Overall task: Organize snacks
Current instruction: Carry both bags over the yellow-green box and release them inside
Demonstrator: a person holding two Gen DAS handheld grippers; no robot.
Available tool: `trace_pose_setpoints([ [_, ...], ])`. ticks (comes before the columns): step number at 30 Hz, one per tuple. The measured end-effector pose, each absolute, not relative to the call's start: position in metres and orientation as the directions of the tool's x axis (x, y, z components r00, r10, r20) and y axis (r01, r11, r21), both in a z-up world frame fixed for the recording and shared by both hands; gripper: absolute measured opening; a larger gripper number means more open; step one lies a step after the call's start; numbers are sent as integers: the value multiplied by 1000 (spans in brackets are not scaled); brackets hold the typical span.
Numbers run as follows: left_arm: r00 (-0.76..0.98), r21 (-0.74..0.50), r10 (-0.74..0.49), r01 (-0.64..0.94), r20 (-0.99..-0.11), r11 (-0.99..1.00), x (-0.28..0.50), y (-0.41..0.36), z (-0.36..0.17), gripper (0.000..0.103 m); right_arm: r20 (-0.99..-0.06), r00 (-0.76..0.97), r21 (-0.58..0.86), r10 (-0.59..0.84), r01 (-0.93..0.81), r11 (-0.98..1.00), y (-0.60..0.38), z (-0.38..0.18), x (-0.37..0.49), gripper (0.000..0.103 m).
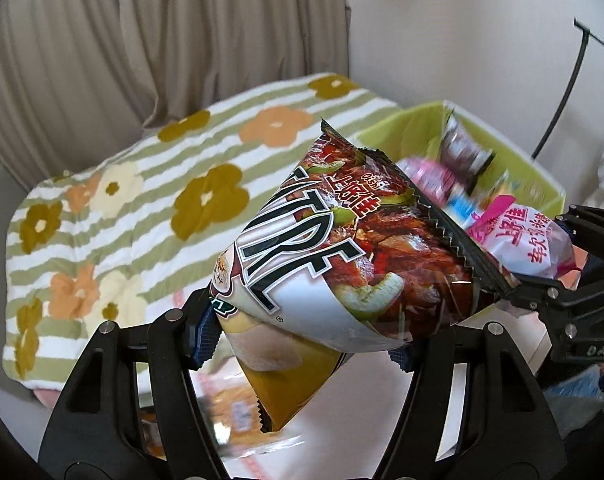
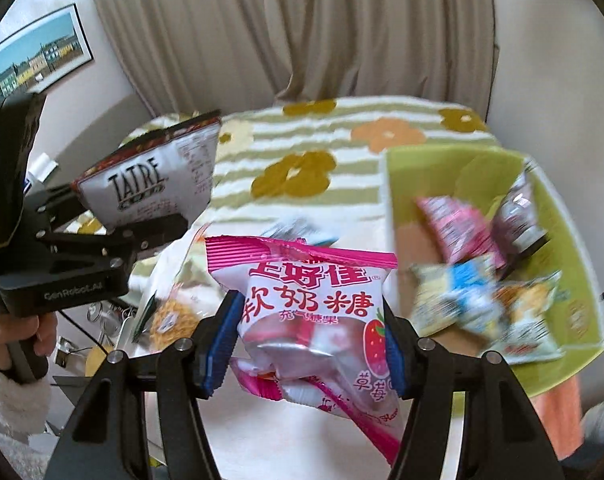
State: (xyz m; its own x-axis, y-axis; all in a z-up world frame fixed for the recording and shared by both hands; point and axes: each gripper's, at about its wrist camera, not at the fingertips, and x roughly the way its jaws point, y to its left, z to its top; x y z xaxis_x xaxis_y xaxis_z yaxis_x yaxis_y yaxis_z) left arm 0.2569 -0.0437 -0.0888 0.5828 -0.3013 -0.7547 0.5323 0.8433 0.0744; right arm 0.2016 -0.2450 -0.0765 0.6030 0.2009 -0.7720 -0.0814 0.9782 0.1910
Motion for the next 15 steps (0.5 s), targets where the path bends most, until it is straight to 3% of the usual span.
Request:
trace_pose_setpoints([
  [8,573,-9,-351,515,-741,857,245,-144,-74,63,-751,634,199,183,-47,979,-351,-62,205,58],
  [15,518,-50,-350,507,-780,861,236,-231,-101,63,-767,612,217,192,-35,976,-425,-67,205,58],
])
